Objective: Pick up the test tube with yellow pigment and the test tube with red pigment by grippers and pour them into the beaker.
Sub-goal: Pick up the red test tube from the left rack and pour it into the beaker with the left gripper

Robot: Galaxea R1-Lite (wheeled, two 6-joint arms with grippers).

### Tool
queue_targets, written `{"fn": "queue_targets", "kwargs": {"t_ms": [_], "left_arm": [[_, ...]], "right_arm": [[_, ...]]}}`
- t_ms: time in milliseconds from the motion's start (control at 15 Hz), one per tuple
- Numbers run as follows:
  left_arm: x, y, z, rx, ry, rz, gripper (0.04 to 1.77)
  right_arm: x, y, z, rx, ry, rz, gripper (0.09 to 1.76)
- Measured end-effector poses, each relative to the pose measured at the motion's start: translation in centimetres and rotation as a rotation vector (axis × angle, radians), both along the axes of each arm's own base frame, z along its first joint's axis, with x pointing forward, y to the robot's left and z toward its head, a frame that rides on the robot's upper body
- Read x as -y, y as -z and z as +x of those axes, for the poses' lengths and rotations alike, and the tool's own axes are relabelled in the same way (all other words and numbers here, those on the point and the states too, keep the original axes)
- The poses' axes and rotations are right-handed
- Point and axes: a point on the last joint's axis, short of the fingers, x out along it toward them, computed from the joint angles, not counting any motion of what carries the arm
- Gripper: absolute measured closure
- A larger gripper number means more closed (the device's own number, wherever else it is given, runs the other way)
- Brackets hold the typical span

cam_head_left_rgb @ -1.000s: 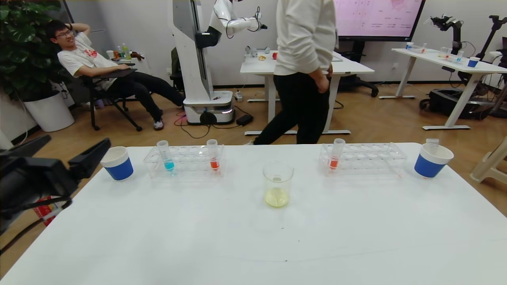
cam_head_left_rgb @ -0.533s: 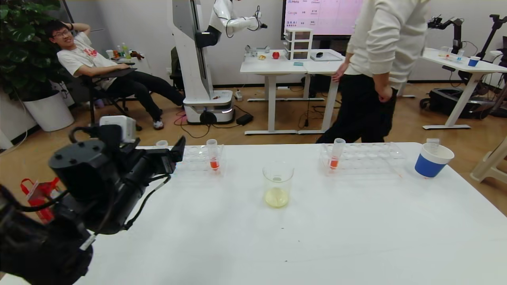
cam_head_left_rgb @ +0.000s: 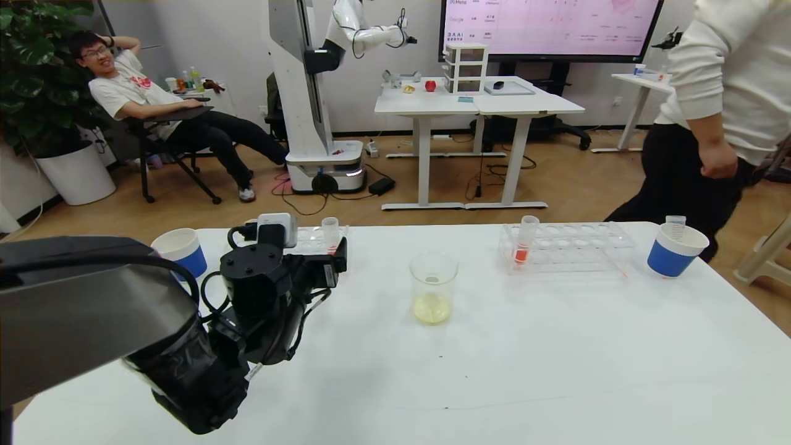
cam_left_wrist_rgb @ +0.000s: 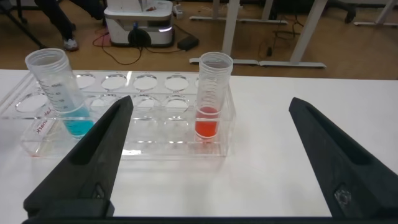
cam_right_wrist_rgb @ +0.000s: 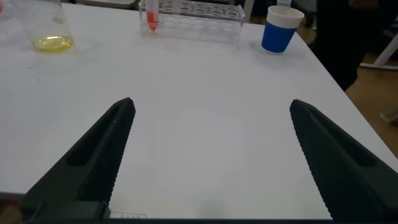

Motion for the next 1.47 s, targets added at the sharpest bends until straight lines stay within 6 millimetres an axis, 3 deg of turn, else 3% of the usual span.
{"fn": "queue_targets", "kwargs": {"t_ms": [733, 1200, 1267, 1333, 1400, 1467], "left_arm": [[2.4, 1.7, 7.7, 0.033, -0.011, 0.035, 0.06], [2.7, 2.1, 9.3, 0.064, -0.016, 0.019, 0.09], [2.8, 2.2, 9.3, 0.064, -0.016, 0.018, 0.29], [2.8, 2.2, 9.3, 0.064, -0.015, 0.019, 0.61], [2.7, 2.2, 9.3, 0.064, -0.016, 0.019, 1.06], [2.6, 2.2, 9.4, 0.065, -0.011, 0.019, 1.4]], "right_arm": [[0.0, 0.0, 0.0, 0.0, 0.0, 0.0, 0.11], [0.0, 0.0, 0.0, 0.0, 0.0, 0.0, 0.11], [0.0, 0.0, 0.0, 0.0, 0.0, 0.0, 0.11], [0.0, 0.0, 0.0, 0.0, 0.0, 0.0, 0.11], [0.0, 0.0, 0.0, 0.0, 0.0, 0.0, 0.11], [0.0, 0.0, 0.0, 0.0, -0.001, 0.0, 0.11]]}}
